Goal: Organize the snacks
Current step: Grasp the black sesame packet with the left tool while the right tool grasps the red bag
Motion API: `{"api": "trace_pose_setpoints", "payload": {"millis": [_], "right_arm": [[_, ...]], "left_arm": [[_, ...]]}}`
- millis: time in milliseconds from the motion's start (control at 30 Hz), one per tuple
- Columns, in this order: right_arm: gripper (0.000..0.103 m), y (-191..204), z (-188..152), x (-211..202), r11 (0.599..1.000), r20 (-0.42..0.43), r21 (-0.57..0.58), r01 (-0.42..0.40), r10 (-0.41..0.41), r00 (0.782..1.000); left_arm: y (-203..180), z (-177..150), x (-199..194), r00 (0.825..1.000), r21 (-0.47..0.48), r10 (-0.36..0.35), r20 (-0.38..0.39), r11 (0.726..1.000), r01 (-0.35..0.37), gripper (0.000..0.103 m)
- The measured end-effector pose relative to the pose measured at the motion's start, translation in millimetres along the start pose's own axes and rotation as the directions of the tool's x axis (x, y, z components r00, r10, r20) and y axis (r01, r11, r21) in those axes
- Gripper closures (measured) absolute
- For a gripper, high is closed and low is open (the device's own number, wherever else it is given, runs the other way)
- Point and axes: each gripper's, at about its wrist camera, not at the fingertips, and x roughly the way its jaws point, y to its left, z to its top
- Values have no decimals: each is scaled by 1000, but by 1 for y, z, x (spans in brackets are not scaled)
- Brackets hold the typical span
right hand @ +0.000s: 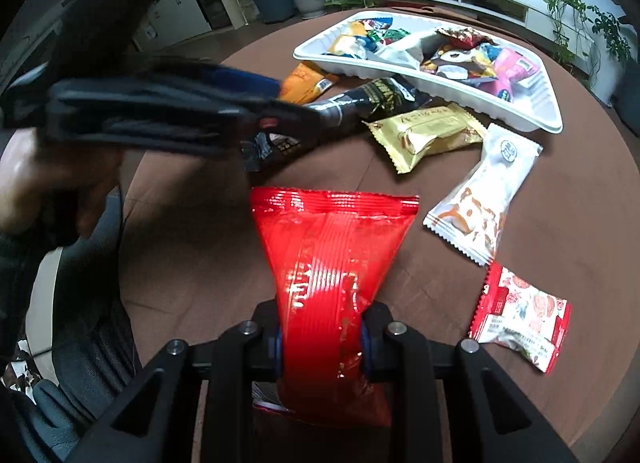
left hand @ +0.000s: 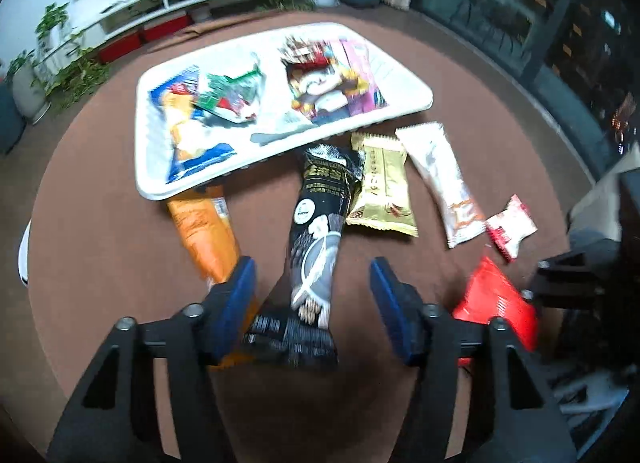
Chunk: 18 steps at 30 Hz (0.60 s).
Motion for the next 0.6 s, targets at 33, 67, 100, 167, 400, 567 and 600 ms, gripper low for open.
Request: {"api": "trace_pose_setpoints", "payload": {"millis": [33, 67, 100, 167, 400, 567, 600], "right_arm": [[74, 0, 0, 0, 1000, -1, -3, 0, 0, 1000], [74, 0, 0, 0, 1000, -2, -3, 2, -2, 1000], [74, 1, 0, -1, 1000, -2, -2, 2, -2, 1000], [73, 1, 2, 2, 1000, -2, 0, 1, -1, 1000], [73, 7, 8, 11, 999, -4, -30, 28, -28, 1000], [72, 8, 8, 11, 999, 2, -30, 37, -37, 999], [73, 8, 8, 11, 999, 4, -26, 41, -41, 999]], "left_arm": [[-1, 3, 10, 999, 17, 6, -37, 1000, -6, 54], [-2, 5, 25, 996, 37, 20, -93, 999, -16, 56], [-3, 6, 29, 994, 51, 28, -101, 998, -23, 57], [-1, 12, 33, 993, 60, 20, -113, 998, -13, 57], [-5, 28, 44, 989, 133, 26, -144, 991, -7, 81], [-9, 27, 45, 993, 137, 22, -116, 991, -5, 82], [-8, 26, 45, 994, 133, 15, -111, 991, 0, 83]]}}
